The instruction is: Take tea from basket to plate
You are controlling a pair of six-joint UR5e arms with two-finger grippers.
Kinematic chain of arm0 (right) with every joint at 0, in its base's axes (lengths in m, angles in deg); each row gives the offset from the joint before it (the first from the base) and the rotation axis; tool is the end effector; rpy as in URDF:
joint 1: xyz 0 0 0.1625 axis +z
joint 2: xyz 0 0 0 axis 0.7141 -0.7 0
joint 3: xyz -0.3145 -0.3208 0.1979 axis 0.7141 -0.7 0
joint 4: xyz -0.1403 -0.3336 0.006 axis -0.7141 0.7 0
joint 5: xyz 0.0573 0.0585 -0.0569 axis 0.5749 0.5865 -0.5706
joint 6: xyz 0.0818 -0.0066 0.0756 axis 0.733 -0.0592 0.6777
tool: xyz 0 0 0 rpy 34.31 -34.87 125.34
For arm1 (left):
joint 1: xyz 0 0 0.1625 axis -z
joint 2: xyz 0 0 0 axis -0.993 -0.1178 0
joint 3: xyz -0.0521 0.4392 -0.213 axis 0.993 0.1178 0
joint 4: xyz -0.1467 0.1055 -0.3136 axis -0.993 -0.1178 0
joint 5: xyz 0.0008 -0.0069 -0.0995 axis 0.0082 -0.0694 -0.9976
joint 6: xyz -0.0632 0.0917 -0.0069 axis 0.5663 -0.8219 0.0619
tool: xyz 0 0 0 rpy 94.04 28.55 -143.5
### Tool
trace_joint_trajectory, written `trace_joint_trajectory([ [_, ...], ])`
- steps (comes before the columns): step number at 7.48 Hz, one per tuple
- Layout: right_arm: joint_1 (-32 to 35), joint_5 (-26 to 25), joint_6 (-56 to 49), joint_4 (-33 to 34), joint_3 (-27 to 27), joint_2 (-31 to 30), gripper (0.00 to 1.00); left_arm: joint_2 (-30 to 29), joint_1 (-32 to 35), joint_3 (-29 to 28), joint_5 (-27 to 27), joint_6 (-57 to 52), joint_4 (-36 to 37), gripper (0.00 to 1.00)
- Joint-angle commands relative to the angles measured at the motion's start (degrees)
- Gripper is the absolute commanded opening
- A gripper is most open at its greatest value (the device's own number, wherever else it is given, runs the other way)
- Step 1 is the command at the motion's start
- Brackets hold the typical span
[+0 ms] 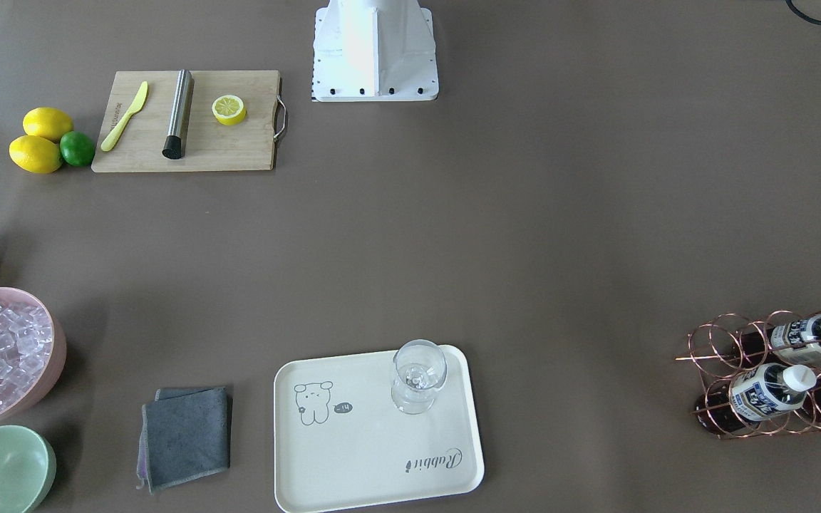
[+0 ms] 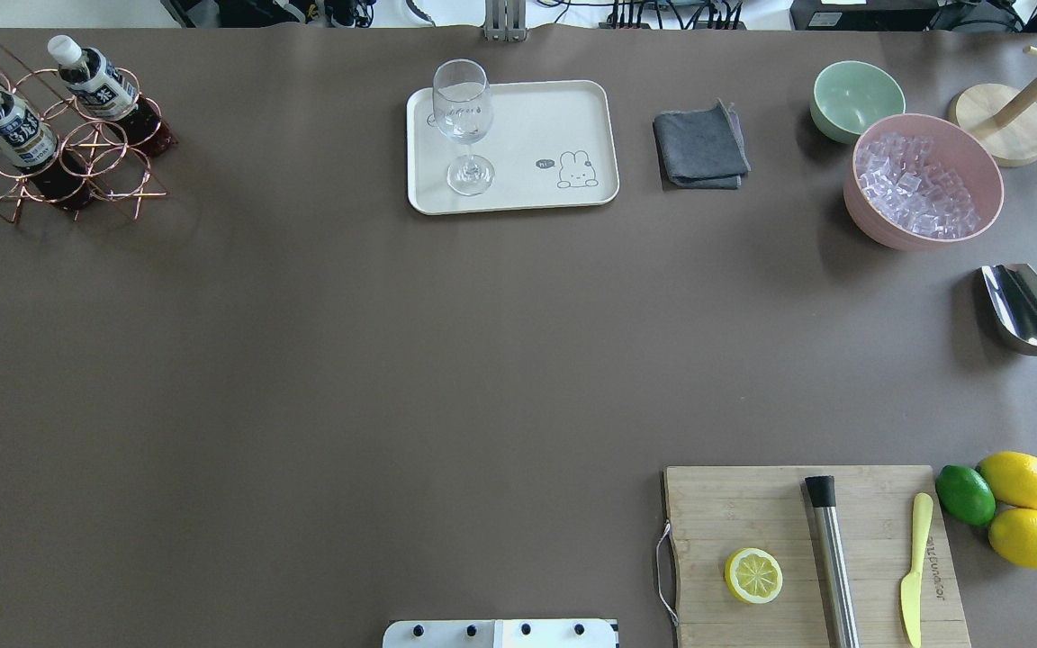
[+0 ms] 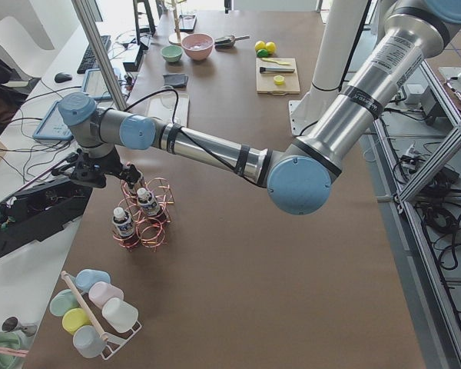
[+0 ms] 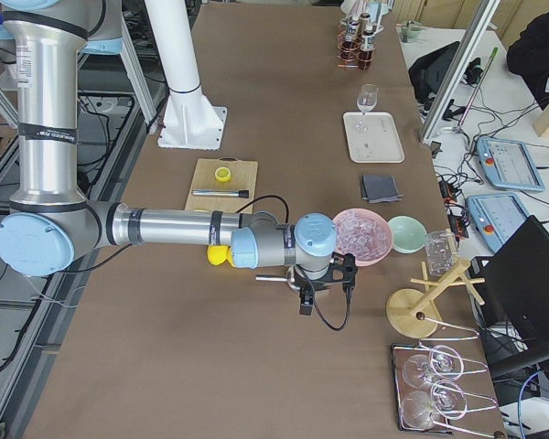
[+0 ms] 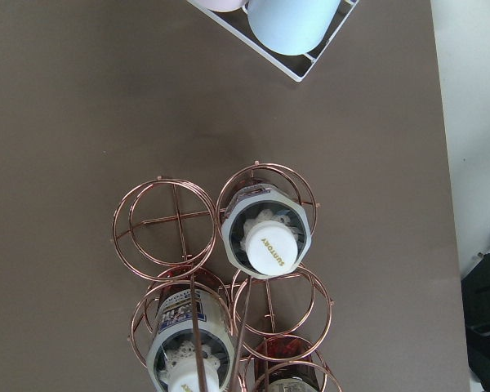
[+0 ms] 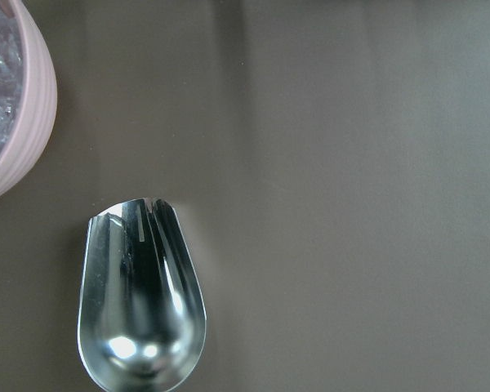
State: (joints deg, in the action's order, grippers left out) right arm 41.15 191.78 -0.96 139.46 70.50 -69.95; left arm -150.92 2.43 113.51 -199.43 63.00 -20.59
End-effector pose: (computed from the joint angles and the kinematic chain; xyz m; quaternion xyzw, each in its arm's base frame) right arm 0.0291 -0.4146 0.7210 0.0016 -0.3948 0.0400 0.9179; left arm 0.0031 -0.7212 0.5279 -0.2424 0.3281 -0.6129 0.6768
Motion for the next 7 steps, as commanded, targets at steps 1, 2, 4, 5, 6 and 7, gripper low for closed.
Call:
trace_joint_trajectory([
  [1,-0.06,-0.83,0.11,0.01,1.14,-0.14,1.00,0.05,-0.94,0.08,-0.02,2.93,-1.59,0.88],
  [2,-0.06,-0.83,0.11,0.01,0.97,0.21,1.00,0.05,-0.94,0.17,-0.11,2.94,-1.60,0.73],
  [4,-0.06,-0.83,0.11,0.01,1.14,0.30,1.00,0.05,-0.94,0.35,-0.11,3.02,-1.60,0.69],
  [5,-0.06,-0.83,0.11,0.01,1.06,0.30,1.00,-0.04,-0.94,0.52,-0.19,3.63,-1.60,0.69],
  [6,-0.15,-0.83,0.11,-0.08,1.23,0.39,1.00,-0.04,-0.94,0.61,-0.28,3.90,-1.60,0.69],
  [7,-0.24,-0.83,0.11,-0.08,1.23,0.56,1.00,0.05,-1.03,1.48,-0.28,4.34,-1.60,0.69],
])
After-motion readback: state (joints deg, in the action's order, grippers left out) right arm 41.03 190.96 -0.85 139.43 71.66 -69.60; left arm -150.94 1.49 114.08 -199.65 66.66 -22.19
